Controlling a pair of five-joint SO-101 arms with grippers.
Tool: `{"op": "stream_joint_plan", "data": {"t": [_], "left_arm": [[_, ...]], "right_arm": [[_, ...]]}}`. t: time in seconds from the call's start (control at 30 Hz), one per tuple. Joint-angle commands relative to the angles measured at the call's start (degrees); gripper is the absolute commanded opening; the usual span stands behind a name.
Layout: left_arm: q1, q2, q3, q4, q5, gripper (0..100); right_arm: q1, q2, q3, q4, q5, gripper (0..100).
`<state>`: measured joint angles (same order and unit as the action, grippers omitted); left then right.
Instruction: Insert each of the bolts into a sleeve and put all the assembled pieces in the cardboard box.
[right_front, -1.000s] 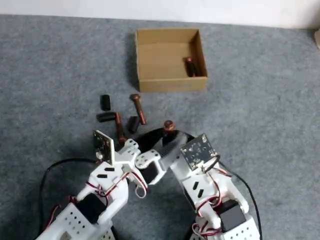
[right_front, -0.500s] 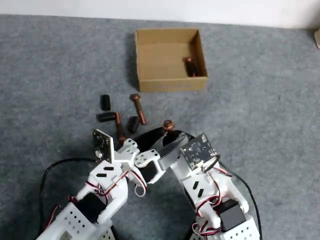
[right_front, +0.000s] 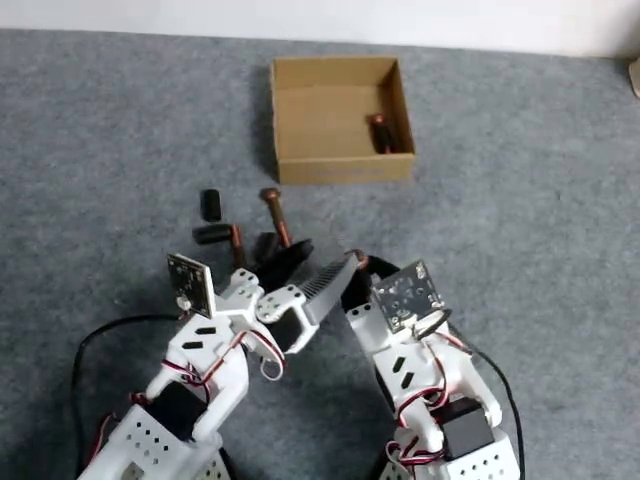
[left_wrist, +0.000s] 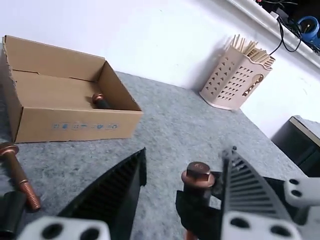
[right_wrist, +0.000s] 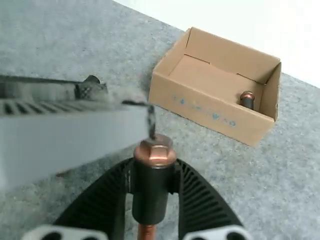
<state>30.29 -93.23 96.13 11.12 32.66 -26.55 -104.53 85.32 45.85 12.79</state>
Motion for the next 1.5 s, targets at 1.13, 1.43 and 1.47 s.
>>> {"op": "stream_joint_plan", "data": {"t": [1.13, 1.43, 1.47], "left_arm": [[-20.0, -0.48, -3.21, 0.09, -0.18, 1], [-19.65, -0.48, -3.12, 0.09, -0.18, 1], [-19.65, -0.48, -3.12, 0.09, -0.18, 1]], "right_arm": [[14.02, 74.33, -65.1, -8.04, 6.33, 0.4], [17.36, 121.63, -112.22, 1.1, 6.33, 0.4], [17.36, 126.11, -116.97, 1.98, 6.33, 0.4]]}}
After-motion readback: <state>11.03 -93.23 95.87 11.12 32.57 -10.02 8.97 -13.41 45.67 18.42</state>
